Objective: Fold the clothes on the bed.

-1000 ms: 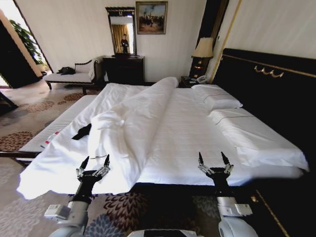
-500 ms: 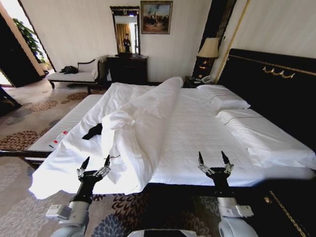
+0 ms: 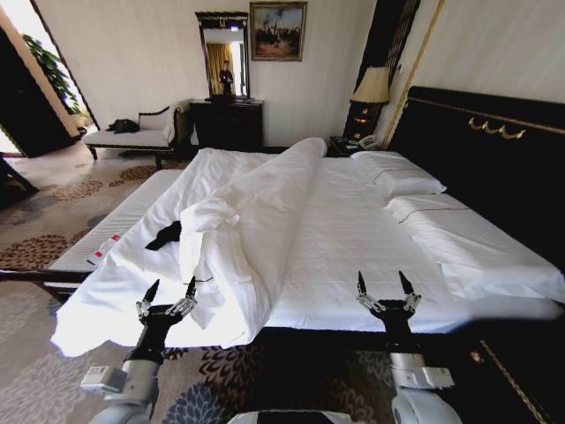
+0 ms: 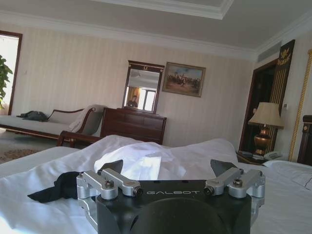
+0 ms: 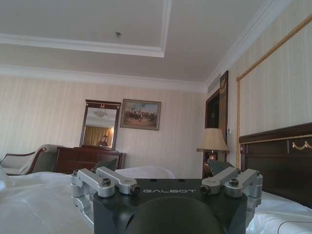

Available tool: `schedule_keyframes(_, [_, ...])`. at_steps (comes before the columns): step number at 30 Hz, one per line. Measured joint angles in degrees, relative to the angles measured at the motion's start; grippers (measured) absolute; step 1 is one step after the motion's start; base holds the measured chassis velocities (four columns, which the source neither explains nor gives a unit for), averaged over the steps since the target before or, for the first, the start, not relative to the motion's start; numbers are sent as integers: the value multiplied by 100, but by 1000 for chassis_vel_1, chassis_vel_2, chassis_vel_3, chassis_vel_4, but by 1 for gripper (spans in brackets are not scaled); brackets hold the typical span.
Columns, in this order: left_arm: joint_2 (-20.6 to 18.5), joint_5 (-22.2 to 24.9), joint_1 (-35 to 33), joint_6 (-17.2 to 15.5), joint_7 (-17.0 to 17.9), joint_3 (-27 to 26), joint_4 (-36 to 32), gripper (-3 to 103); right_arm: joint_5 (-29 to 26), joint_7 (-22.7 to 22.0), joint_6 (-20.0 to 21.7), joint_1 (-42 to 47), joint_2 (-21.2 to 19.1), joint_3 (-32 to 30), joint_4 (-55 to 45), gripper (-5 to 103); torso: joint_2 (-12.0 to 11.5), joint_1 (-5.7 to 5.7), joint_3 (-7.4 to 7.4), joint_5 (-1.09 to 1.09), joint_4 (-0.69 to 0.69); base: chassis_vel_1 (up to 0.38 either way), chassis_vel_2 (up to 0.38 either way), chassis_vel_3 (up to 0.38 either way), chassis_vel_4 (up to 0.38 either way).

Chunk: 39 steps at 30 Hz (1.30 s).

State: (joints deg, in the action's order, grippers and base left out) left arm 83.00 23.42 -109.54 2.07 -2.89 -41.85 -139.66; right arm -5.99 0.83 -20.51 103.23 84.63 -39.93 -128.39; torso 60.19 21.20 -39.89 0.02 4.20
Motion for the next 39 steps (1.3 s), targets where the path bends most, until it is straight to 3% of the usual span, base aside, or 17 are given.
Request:
schedule_keyframes(15, [18, 1, 14, 16, 7, 4, 39, 100, -3, -65, 22, -14, 2, 23, 29, 100, 0, 0, 0, -3, 0, 51, 125, -53, -127])
schedule_keyframes(39, [9, 37, 19, 52, 6, -34, 41, 100, 1, 14, -86, -12, 15, 50, 44, 100, 0, -4, 2, 0, 0, -83, 125, 88, -127])
